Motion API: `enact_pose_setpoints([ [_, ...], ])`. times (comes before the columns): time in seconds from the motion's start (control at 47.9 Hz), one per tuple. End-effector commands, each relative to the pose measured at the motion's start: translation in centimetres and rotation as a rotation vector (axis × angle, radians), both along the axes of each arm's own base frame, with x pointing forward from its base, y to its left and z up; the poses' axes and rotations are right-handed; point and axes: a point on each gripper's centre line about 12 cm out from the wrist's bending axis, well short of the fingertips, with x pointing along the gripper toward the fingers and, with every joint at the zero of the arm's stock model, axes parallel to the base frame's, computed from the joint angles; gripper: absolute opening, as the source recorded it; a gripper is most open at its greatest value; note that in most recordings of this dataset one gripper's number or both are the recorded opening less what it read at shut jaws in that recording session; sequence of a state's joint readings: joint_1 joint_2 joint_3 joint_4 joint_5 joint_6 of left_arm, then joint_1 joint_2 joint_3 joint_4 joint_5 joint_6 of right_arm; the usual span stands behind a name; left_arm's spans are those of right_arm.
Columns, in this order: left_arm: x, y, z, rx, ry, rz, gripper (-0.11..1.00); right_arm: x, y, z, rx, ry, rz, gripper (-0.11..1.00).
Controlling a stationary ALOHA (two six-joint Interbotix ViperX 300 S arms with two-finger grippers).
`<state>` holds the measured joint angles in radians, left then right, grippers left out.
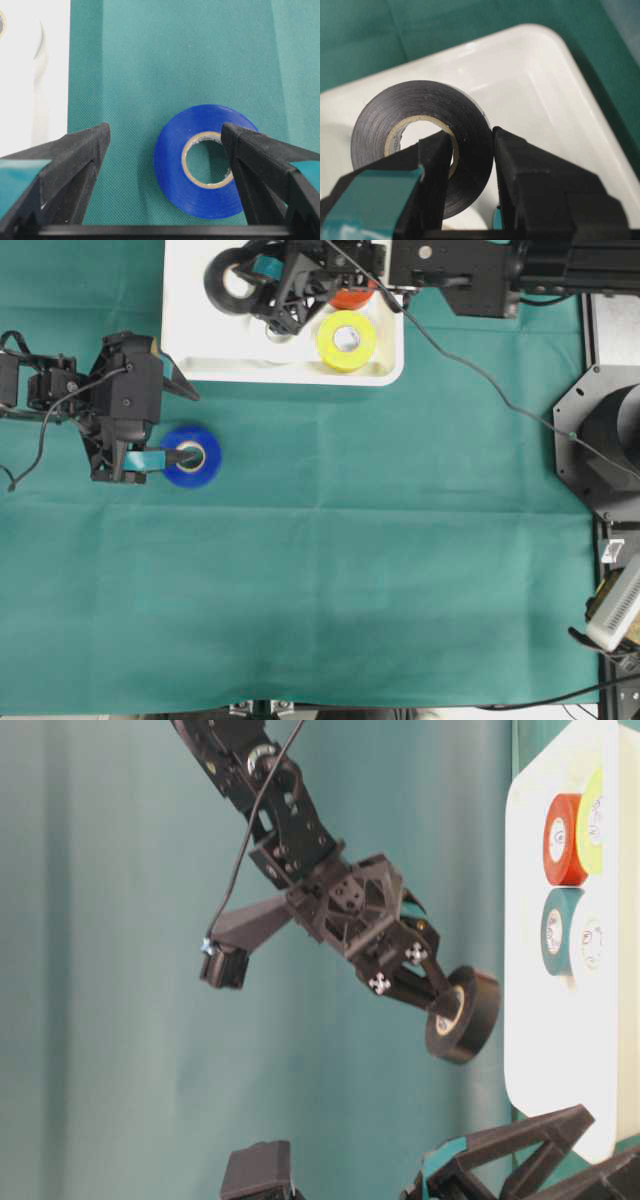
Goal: Put the tape alternately from left to right into the white case.
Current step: 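Lift black tape with right gripper and carry it into tray, then release black tape in tray and withdraw right gripper toward center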
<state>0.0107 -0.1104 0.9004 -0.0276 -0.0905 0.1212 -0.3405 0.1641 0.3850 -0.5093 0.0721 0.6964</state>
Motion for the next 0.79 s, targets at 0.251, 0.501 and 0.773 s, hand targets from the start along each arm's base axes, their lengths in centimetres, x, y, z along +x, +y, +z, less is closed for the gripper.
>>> enact_pose_setpoints([
  [0.251, 0.2, -0.1, 0.8, -0.001, -0.028, -0.002, 0.62, 1.4, -2.7, 1.2, -0.061, -0.037, -0.01, 0.24],
  [0.501, 0.3, 0.0, 0.8, -0.001, -0.029, 0.0, 0.62, 1.3, -3.5, 0.6, -0.076, -0.03, -0.008, 0.24],
  [0.773, 0.4, -0.1, 0.9, -0.002, -0.032, -0.001, 0.62, 1.4, -4.1, 0.0, -0.072, -0.035, -0.011, 0.24],
])
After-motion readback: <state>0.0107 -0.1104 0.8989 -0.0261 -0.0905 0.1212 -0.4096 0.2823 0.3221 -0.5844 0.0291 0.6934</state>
